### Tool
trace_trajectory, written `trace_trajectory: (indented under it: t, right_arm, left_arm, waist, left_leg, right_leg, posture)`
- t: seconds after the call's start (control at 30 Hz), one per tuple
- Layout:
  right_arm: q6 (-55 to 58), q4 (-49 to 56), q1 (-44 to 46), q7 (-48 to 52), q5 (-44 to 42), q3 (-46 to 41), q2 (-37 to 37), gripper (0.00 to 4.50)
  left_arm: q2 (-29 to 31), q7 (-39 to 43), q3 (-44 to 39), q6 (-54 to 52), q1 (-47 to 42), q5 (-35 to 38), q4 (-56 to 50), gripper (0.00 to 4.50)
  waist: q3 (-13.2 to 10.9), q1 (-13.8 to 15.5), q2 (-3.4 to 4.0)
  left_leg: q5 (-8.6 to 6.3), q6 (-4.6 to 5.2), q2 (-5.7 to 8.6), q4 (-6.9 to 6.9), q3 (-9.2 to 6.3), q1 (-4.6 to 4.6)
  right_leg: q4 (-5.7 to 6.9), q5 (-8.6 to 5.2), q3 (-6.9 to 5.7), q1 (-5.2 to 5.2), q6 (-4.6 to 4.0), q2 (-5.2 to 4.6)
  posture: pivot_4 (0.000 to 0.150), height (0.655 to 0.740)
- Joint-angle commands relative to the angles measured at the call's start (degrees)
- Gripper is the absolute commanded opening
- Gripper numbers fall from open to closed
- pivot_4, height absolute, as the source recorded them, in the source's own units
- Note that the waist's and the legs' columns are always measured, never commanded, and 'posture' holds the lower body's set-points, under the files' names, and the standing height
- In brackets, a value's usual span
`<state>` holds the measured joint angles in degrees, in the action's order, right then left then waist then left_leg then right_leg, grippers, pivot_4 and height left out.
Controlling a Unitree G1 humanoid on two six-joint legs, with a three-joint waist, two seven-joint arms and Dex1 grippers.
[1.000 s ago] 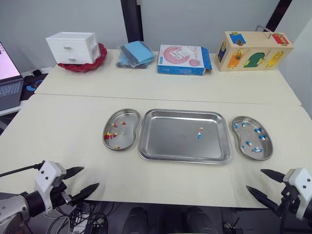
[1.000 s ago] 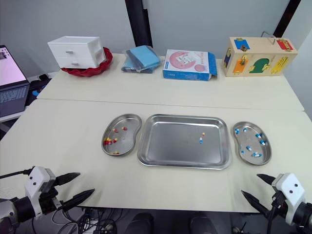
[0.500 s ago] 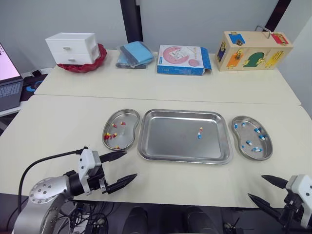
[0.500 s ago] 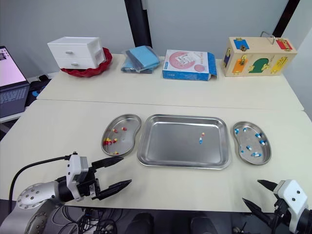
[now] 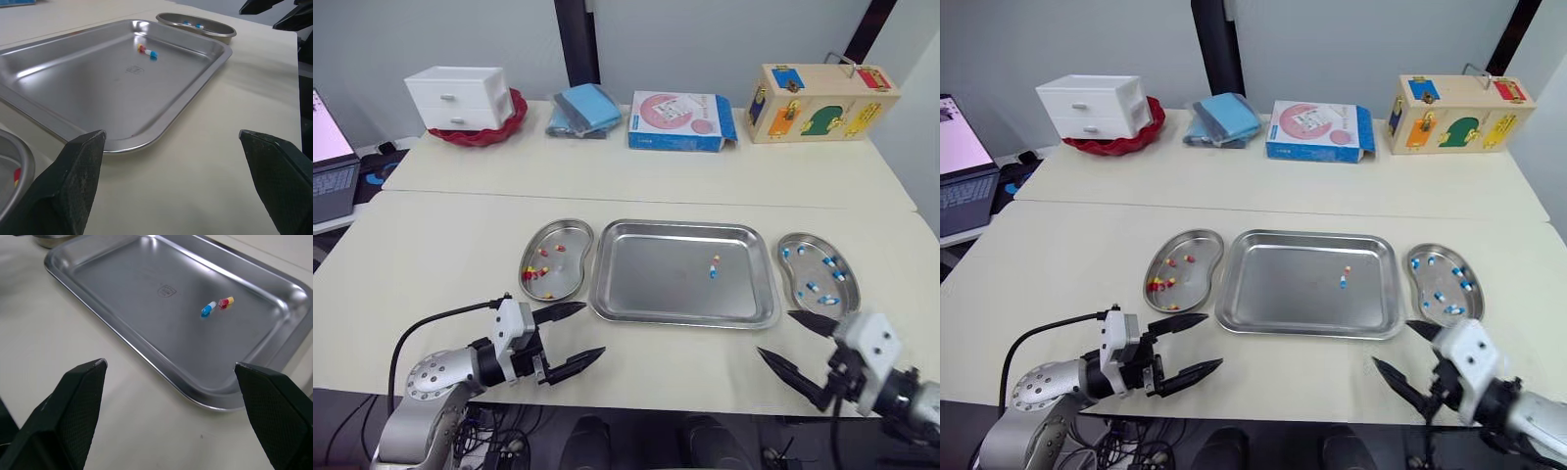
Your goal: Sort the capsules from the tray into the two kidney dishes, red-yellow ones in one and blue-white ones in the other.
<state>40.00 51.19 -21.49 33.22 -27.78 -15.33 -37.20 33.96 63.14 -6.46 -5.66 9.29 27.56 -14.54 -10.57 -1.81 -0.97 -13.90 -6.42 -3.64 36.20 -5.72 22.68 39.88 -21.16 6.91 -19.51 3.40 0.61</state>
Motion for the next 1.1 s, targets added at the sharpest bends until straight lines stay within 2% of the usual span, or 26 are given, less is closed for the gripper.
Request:
trace_trajectory:
  t: [0.03, 0.1, 0.2, 0.4, 0.7, 0.73, 0.8, 0.9, 1.1]
  right_arm:
    - [5.16, -0.47, 7.49, -7.59, 1.94, 6.59, 2.65, 4.01]
    - [7.63, -2.01, 12.23, -10.56, 3.69, 10.63, 3.98, 3.5]
    - [10.77, -6.12, 20.2, -16.06, 8.19, 16.98, 6.55, 3.5]
    - [17.12, -14.91, 31.05, -22.36, 12.9, 22.03, 12.09, 3.5]
    - [20.2, -22.04, 35.53, -25.65, 15.32, 23.86, 18.01, 3.5]
    - [19.88, -22.47, 35.57, -25.69, 15.62, 24.03, 18.21, 3.21]
    - [19.62, -22.86, 35.51, -25.45, 16.21, 24.35, 18.29, 2.92]
    - [19.81, -23.23, 35.34, -25.31, 16.9, 24.84, 18.3, 1.97]
    - [18.85, -23.61, 35.34, -24.68, 18.65, 26.3, 18.1, 0.53]
  left_arm:
    - [-0.03, 0.14, 0.78, 1.11, -0.51, -0.09, -0.44, 4.5]
    - [-0.02, -0.02, 0.9, 1.25, -0.55, -0.07, -0.46, 4.5]
    - [-0.01, -0.18, 1.2, 1.58, -0.4, -0.23, -0.53, 4.5]
    - [0.0, -0.23, 1.93, 1.76, -0.59, -0.27, -0.77, 4.5]
    - [-0.14, -0.25, 2.28, 1.81, -1.28, -0.27, -0.5, 4.5]
    - [-0.18, -0.26, 2.31, 1.83, -1.18, -0.26, -0.58, 4.5]
    - [-0.24, -0.34, 2.35, 1.83, -0.99, -0.23, -0.79, 4.5]
    - [-0.31, -0.39, 2.34, 1.9, -0.77, -0.2, -1.0, 4.5]
    - [-0.36, -0.23, 2.06, 2.59, -0.73, -0.25, -0.76, 4.5]
  waist:
    - [0.0, -0.02, 0.01]
    - [-0.01, -0.03, -0.01]
    - [-0.01, -0.07, 0.0]
    - [-0.01, -0.13, 0.0]
    - [-0.01, -0.22, 0.01]
    - [-0.01, -0.22, 0.01]
    - [-0.01, -0.22, 0.01]
    - [-0.01, -0.24, 0.01]
    - [-0.01, -0.45, 0.01]
  left_leg:
    - [0.0, 0.0, 0.0, 0.0, -0.01, 0.0]
    - [0.0, 0.0, 0.01, 0.0, 0.0, 0.02]
    - [0.0, 0.0, 0.0, 0.0, -0.02, 0.06]
    - [0.0, 0.0, 0.0, -0.02, -0.02, 0.11]
    - [0.0, 0.0, -0.01, -0.04, -0.02, 0.21]
    - [0.0, 0.0, -0.01, -0.04, -0.02, 0.21]
    - [0.0, 0.0, -0.01, -0.04, -0.02, 0.21]
    - [0.0, 0.0, -0.01, -0.04, -0.02, 0.21]
    - [0.0, 0.0, -0.02, -0.04, -0.02, 0.2]
  right_leg:
    - [0.0, 0.0, -0.01, 0.0, 0.0, 0.0]
    - [0.0, 0.0, -0.01, -0.04, 0.0, -0.01]
    - [0.03, 0.0, -0.02, -0.1, -0.01, -0.01]
    - [0.08, 0.01, -0.03, -0.2, -0.02, -0.01]
    - [0.1, 0.0, -0.06, -0.36, -0.02, -0.01]
    - [0.1, 0.0, -0.05, -0.36, -0.02, -0.01]
    - [0.1, 0.01, -0.05, -0.36, -0.02, -0.01]
    - [0.1, 0.0, -0.05, -0.36, -0.02, -0.01]
    - [0.1, 0.0, -0.05, -0.36, -0.02, -0.01]
  posture:
    - [0.15, 0.7302]
    - [0.15, 0.7302]
    - [0.15, 0.7302]
    - [0.15, 0.7302]
    - [0.15, 0.7302]
    - [0.15, 0.7302]
    - [0.15, 0.7302]
    - [0.15, 0.7302]
    - [0.15, 0.7302]
